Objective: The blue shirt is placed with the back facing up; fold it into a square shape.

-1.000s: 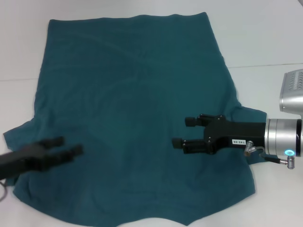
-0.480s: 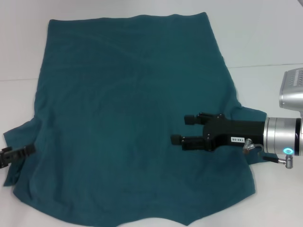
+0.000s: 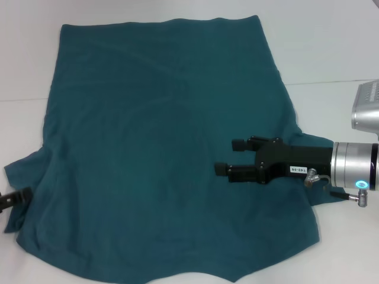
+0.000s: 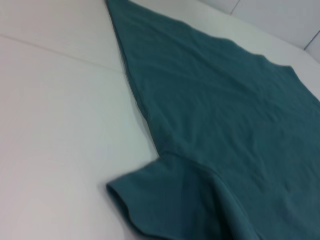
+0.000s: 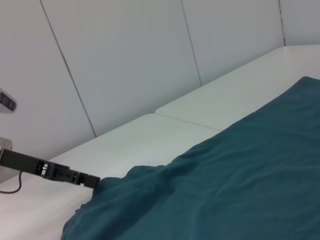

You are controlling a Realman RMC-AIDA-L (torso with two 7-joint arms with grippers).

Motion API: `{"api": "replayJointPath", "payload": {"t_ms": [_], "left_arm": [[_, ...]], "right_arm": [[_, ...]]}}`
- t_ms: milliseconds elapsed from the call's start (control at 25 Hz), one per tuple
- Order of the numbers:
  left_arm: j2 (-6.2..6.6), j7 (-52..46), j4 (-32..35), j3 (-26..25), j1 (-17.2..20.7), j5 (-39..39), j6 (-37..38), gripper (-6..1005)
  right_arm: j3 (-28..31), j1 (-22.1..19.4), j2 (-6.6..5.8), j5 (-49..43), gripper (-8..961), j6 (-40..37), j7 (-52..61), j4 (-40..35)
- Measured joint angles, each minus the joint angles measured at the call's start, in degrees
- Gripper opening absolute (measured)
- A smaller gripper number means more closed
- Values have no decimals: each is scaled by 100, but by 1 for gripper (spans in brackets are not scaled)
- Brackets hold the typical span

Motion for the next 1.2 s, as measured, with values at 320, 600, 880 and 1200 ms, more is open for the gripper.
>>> {"api": "replayJointPath", "payload": {"t_ms": [320,600,880,1200], "left_arm": [[-33,-32,-5,185,-89,141,30,864],[-33,-46,9,307,-115,165,72,855],[-24,-98,35,275,-114,178,77,847],[1,-428,49,177,-104,272,-197,686]], "right_arm": [[10,9,0,0,931,0,10,0],[47,8,5,0,932,1,10,-42],[72,3,18,0,931,0,10,-57],[78,-2,18,0,931,1,9,-62]]}}
